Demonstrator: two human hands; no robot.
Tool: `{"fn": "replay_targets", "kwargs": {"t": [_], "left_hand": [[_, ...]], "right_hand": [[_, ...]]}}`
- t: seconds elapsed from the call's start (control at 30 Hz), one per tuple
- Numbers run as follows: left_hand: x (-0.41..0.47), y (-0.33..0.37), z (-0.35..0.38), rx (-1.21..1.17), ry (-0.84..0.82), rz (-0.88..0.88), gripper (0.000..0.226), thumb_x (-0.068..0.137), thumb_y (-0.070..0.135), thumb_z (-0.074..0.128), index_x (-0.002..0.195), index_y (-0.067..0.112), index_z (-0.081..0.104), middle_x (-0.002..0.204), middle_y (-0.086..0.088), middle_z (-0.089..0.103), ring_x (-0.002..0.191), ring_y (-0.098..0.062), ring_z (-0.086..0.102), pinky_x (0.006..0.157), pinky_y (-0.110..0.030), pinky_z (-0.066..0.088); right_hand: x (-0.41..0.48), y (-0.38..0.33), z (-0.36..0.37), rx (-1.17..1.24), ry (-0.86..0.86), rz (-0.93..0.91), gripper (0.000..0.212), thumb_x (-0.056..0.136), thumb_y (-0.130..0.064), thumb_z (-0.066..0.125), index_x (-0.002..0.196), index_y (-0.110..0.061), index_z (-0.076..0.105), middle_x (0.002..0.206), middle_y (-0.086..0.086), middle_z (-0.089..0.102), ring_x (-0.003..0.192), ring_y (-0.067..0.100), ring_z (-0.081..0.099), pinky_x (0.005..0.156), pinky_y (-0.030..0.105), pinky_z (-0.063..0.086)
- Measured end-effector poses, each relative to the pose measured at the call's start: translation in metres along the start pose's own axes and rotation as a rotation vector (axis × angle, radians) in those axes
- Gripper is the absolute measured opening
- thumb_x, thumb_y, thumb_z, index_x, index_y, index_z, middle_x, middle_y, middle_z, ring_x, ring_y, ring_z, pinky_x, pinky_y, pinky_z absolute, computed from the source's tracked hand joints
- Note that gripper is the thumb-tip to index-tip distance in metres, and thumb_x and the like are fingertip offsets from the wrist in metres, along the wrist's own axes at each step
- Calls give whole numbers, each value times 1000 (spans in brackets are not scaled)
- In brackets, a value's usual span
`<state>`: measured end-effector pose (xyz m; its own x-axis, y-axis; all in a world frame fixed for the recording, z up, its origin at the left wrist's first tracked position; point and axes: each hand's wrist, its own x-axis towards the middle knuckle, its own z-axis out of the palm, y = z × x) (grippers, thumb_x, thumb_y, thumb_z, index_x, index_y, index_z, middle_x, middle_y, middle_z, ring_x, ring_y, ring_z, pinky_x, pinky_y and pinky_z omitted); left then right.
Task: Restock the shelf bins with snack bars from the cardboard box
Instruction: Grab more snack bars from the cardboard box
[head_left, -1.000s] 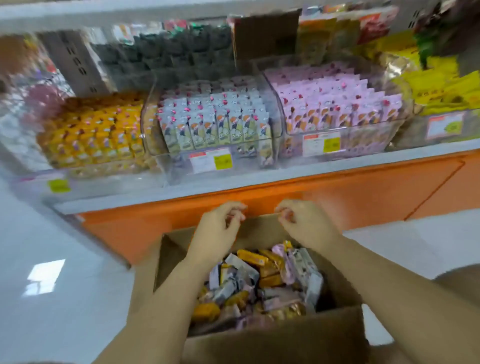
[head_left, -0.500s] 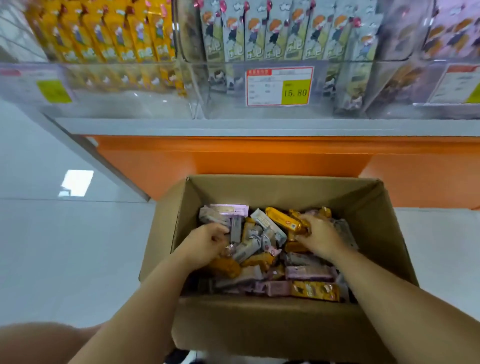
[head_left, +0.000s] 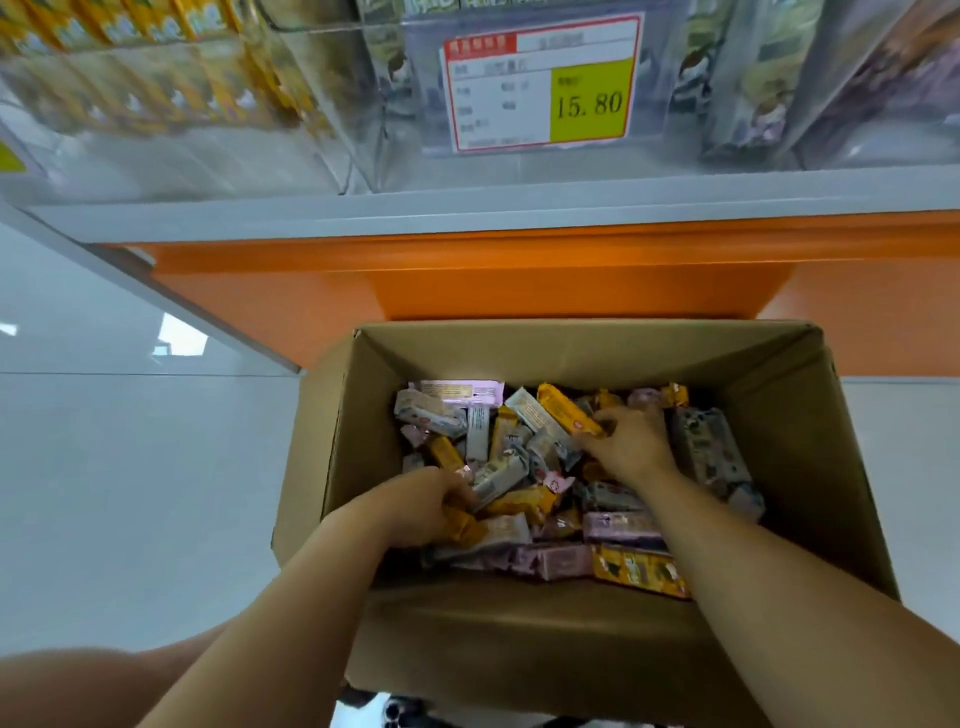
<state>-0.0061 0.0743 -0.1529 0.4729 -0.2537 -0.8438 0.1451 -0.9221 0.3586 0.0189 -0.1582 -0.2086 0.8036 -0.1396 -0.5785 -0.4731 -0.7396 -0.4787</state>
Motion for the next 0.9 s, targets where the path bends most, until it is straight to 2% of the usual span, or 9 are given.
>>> {"fn": "replay_targets", "kwargs": {"t": [0.1,0.2,0.33,0.47,0.53,0.63,0.73,0.8,0.9], "left_hand": [[-2,-3,0,38,-11,-14,37,91,28,61,128,30,55,131,-1,51,113,-19,53,87,-23,39],[-3,-5,5,63,17,1,36,93,26,59,128,31,55,133,-3,50,113,-20,53,86,-23,39],[-7,-9,8,94,32,10,46,88,19,67,130,29,54,135,-1,49,117,-20,50,90,-24,40],[-9,-10,13,96,16,46,45,87,22,68,130,27,56,136,0,49,118,-20,50,97,-29,40],[-9,-11,14,76,10,61,42,85,24,69,126,25,58,131,1,51,113,-18,51,94,-29,42],[-8,-11,11,-18,31,63,33,81,26,73,110,30,56,119,2,55,101,-13,53,85,-26,45],[-2,2,7,-155,161,102,31,80,31,74,103,31,53,104,5,59,94,-10,57,79,-25,50],[5,18,10,-191,244,163,32,81,35,73,107,29,55,107,5,62,95,-10,57,83,-27,50],[14,41,16,-109,263,234,42,85,37,68,123,21,57,121,3,60,107,-14,57,91,-27,46]], "right_hand": [[-3,-1,-2,65,8,-12,30,86,-25,69,98,2,69,95,20,66,91,32,59,75,37,46],[-8,-1,-2,81,46,-40,25,84,-19,71,89,5,70,87,23,67,87,38,61,68,34,42],[-11,0,-1,146,87,7,28,83,-12,72,108,-1,68,106,15,67,88,25,60,69,24,40],[-13,-4,0,284,81,35,31,79,-9,75,107,-1,66,102,15,64,82,21,55,68,25,42],[-16,-6,0,317,73,48,31,79,-8,74,108,-2,65,98,13,61,83,21,55,67,26,42],[-22,-5,-5,353,101,39,30,77,-8,76,105,-4,66,101,13,63,88,27,61,74,35,52],[-27,0,-16,348,126,39,28,77,-10,76,103,-6,67,99,7,59,94,25,60,76,31,48],[-32,4,-25,330,111,57,27,77,-12,77,102,-7,68,95,7,59,85,22,58,71,28,45],[-46,8,-42,303,-46,97,23,78,-12,75,99,-15,65,99,7,62,84,20,63,70,35,55]]}}
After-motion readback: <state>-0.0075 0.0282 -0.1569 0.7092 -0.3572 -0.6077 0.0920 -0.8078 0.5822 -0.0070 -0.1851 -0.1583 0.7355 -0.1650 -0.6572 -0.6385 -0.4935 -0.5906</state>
